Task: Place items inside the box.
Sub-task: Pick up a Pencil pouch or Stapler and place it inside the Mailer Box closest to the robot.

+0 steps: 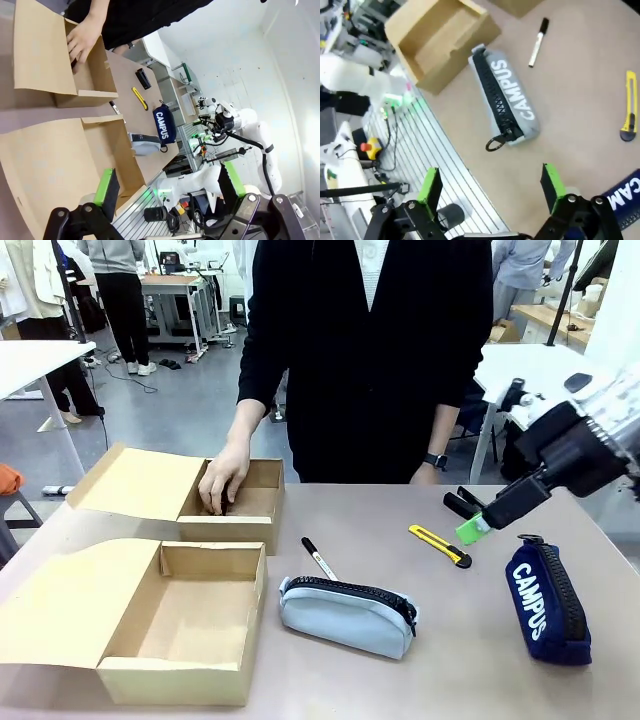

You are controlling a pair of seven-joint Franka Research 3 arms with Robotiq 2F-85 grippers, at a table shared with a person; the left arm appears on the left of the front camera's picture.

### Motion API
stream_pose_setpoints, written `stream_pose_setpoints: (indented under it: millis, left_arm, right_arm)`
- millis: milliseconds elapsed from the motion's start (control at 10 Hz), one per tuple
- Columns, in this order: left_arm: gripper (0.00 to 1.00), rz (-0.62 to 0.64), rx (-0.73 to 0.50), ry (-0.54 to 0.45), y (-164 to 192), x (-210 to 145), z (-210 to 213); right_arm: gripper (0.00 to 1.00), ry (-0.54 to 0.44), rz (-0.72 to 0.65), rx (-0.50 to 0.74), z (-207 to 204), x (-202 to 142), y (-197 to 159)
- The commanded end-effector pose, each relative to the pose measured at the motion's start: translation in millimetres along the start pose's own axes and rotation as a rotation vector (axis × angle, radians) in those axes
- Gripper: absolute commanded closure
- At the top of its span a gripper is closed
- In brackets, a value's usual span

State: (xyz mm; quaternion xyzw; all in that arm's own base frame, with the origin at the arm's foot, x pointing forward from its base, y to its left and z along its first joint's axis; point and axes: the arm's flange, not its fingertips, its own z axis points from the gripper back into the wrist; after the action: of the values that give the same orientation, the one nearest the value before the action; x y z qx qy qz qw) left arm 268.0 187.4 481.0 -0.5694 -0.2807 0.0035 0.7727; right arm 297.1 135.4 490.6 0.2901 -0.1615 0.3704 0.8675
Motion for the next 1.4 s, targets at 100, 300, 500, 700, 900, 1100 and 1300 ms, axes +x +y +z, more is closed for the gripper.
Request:
stream_pose_setpoints:
  millis: [100,300,500,700,900,1100,1300]
  left_arm:
    - [0.0,-0.02,-0.018,-0.012,-2,0,1]
    - [0.0,-0.02,-0.018,-0.012,-2,0,1]
    - [0.0,-0.02,-0.018,-0.012,-2,0,1]
    - [0.0,-0.02,-0.018,-0.012,-2,0,1]
    - [0.0,-0.02,-0.018,-0.012,-2,0,1]
    - [0.0,-0.02,-0.018,-0.012,-2,0,1]
    - [0.0,-0.02,-0.018,-0.012,-2,0,1]
  right_arm:
    - [0.0,0.181,0.309,-0.14,-73,39,51]
    - [0.0,0.176,0.342,-0.2,-110,63,48]
    - [0.0,0.204,0.384,-0.257,-148,75,46]
    - [0.0,0.259,0.422,-0.239,-172,89,41]
    - [0.0,0.305,0.425,-0.23,-195,93,43]
    - [0.0,0.357,0.411,-0.225,-227,88,35]
    - [0.0,0.426,0.431,-0.2,-264,81,29]
